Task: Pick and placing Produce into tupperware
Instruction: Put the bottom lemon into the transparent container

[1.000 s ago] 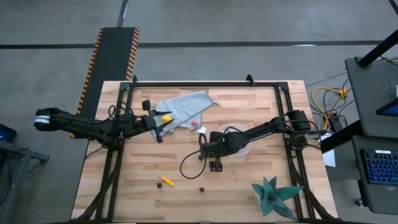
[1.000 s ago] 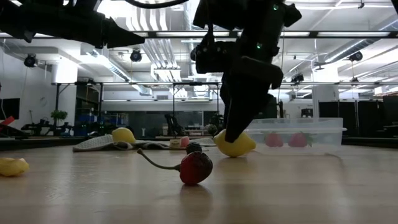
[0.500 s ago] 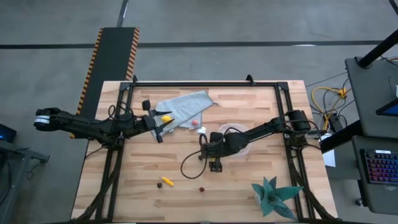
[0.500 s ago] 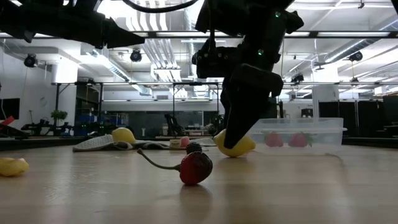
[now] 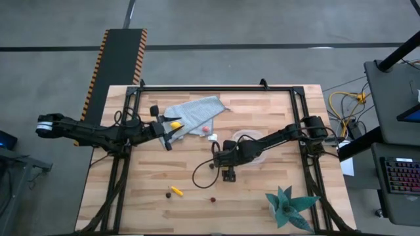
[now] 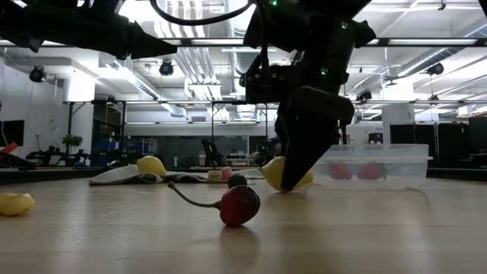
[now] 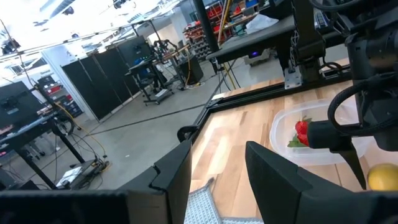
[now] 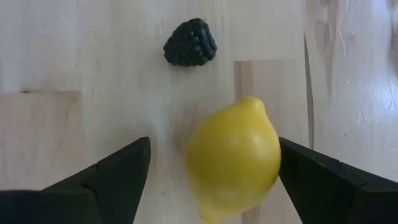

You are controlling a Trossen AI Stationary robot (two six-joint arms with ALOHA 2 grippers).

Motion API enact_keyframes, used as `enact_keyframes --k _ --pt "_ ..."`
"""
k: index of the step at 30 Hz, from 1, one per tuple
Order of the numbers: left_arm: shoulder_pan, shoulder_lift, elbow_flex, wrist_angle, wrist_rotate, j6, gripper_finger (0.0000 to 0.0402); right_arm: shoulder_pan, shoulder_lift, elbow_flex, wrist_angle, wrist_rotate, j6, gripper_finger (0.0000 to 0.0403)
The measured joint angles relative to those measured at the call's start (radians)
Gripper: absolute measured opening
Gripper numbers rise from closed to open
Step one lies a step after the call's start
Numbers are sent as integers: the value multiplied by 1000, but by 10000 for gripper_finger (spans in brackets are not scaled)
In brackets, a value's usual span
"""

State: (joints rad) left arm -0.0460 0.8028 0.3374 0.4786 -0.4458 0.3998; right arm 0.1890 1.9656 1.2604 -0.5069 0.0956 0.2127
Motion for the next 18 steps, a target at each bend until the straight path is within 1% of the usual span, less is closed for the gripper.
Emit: enact_keyframes --k 18 --pt "0 0 0 0 0 0 137 0 0 4 14 2 -2 327"
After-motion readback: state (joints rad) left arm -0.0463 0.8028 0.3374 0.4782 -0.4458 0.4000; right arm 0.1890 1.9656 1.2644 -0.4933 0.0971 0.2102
